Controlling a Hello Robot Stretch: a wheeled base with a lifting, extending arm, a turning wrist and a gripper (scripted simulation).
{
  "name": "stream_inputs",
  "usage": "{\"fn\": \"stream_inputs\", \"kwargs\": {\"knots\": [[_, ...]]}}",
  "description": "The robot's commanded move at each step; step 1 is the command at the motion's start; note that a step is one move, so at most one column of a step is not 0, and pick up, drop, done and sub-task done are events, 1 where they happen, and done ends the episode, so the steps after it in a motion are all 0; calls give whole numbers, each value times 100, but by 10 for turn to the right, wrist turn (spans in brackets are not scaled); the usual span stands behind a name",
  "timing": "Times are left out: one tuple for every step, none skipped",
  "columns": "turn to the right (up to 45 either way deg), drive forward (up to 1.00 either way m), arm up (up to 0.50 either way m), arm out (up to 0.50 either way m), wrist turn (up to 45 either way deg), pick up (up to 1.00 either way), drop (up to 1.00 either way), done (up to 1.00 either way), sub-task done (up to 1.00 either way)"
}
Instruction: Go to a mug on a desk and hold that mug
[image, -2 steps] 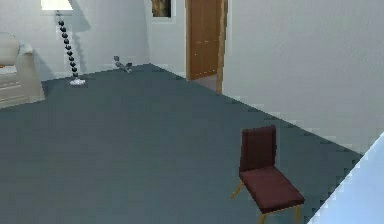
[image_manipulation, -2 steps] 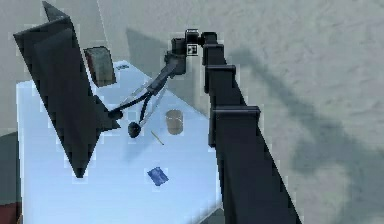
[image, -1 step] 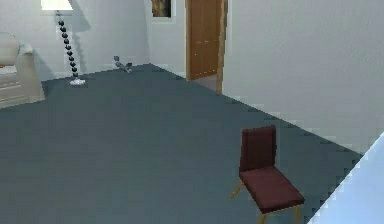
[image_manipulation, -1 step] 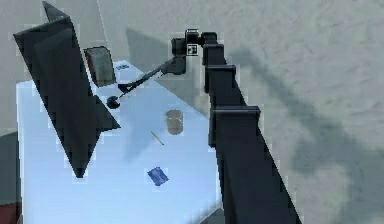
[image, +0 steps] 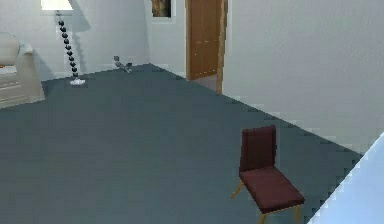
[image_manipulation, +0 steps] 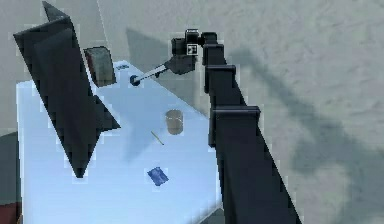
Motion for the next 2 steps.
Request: {"fn": "stream_inputs", "kwargs": {"knots": [[0, 0, 0, 0, 390, 0, 0, 0, 0], [0, 0, -28, 0, 0, 0, 0, 0, 0]]}}
